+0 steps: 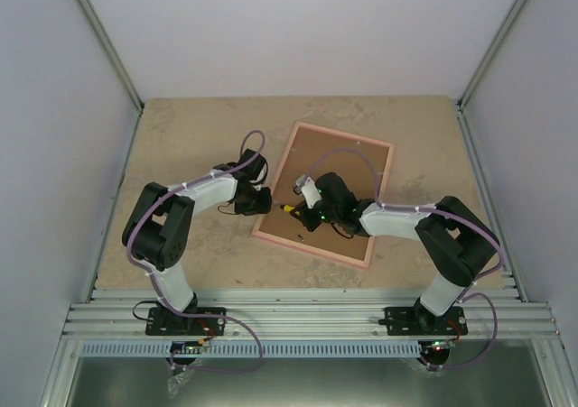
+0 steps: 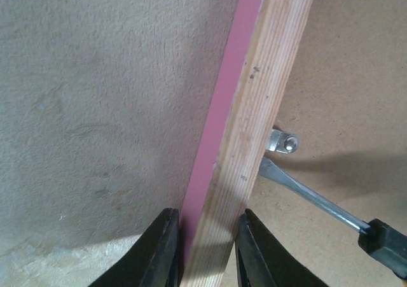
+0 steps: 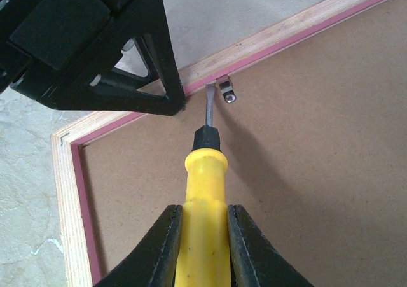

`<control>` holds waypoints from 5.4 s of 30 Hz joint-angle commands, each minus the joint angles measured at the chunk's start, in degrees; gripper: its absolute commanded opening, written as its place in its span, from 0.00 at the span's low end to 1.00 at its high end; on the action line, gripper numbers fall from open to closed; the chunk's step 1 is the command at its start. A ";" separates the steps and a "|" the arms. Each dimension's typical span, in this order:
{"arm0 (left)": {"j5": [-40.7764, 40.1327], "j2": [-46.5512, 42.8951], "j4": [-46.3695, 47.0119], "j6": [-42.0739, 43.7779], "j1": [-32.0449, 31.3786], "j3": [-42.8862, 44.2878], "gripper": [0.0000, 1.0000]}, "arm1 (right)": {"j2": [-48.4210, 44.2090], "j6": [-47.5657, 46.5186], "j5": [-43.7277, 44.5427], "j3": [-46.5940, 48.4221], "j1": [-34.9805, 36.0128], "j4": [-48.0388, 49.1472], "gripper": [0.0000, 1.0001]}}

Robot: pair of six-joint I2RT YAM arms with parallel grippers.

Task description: Take the photo out of the frame

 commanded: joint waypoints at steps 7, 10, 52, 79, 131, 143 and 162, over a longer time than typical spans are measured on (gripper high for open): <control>-1.26 0.20 -4.64 -1.83 0.12 -2.50 0.16 | 0.51 3.03 8.66 0.69 0.21 0.10 0.01; -1.43 0.01 -4.71 -2.04 0.12 -2.81 0.15 | 0.07 3.35 10.00 0.46 0.25 0.17 0.00; -0.80 -0.97 -4.46 -3.47 0.12 -3.05 0.11 | 1.43 4.05 10.13 1.89 4.62 -0.91 0.01; -1.94 -1.67 -4.36 -3.87 0.12 -3.35 0.09 | -1.68 1.10 13.24 2.18 4.60 -7.30 0.00; -3.07 -1.76 -4.60 -5.08 0.19 -3.13 0.05 | 5.45 2.19 19.54 19.59 8.56 -31.46 0.00; -3.13 -2.10 -4.54 -5.50 0.13 -3.21 0.05 | 5.35 3.04 18.08 21.17 8.60 -33.44 0.00; 6.05 -8.68 -0.13 -13.54 0.20 -7.92 0.22 | -2.38 8.19 13.20 11.91 8.51 -20.17 0.00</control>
